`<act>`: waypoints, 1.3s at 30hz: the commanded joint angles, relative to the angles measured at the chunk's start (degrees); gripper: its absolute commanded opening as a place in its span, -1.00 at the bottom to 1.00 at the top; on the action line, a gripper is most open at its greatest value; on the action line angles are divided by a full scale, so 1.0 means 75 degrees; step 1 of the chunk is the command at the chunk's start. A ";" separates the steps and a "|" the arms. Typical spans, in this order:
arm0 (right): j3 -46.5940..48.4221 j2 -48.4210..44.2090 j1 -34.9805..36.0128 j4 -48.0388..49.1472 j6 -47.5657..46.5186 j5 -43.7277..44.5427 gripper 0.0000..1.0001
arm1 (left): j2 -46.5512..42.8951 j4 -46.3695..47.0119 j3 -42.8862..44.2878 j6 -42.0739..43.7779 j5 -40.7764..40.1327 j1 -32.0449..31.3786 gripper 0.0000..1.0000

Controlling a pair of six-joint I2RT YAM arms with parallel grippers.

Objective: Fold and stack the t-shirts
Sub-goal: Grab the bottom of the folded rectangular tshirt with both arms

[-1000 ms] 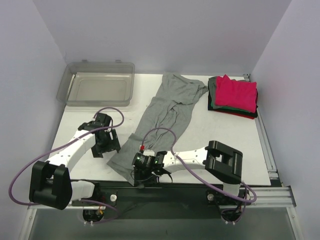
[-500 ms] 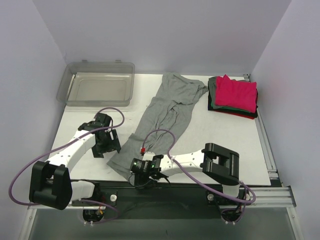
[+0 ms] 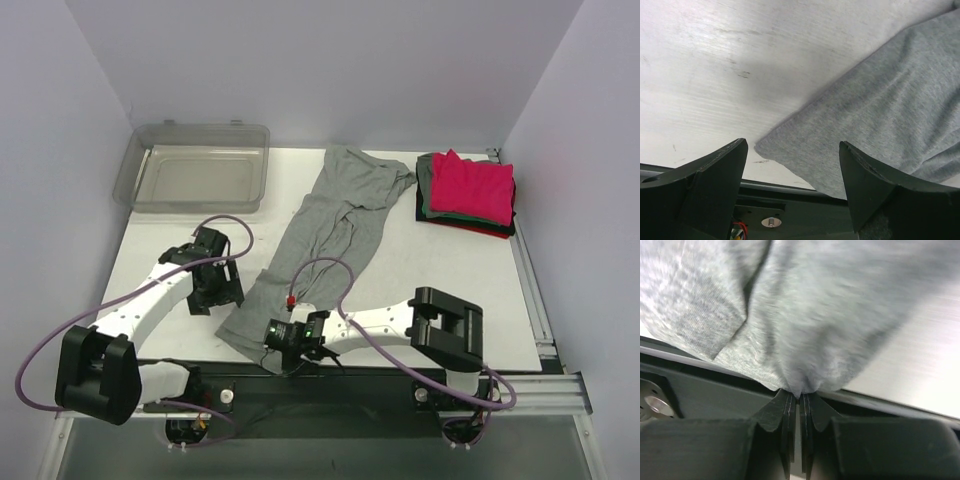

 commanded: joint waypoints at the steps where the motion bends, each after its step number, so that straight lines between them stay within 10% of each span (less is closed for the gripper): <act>1: -0.0290 -0.0964 -0.0276 -0.1258 -0.0118 0.0596 -1.00 | -0.0273 -0.0080 0.0095 -0.0130 -0.0341 -0.0489 0.69; 23: -0.0923 -0.1997 -0.1941 -0.1775 -0.2169 -0.0915 -1.00 | -0.1222 -0.1885 -0.0654 -0.3305 0.0127 -0.2986 0.36; 39: -0.1158 -0.2056 -0.2117 -0.1763 -0.2392 -0.1162 -1.00 | -0.1210 -0.0140 -0.1732 -0.4138 0.0900 -0.3010 0.34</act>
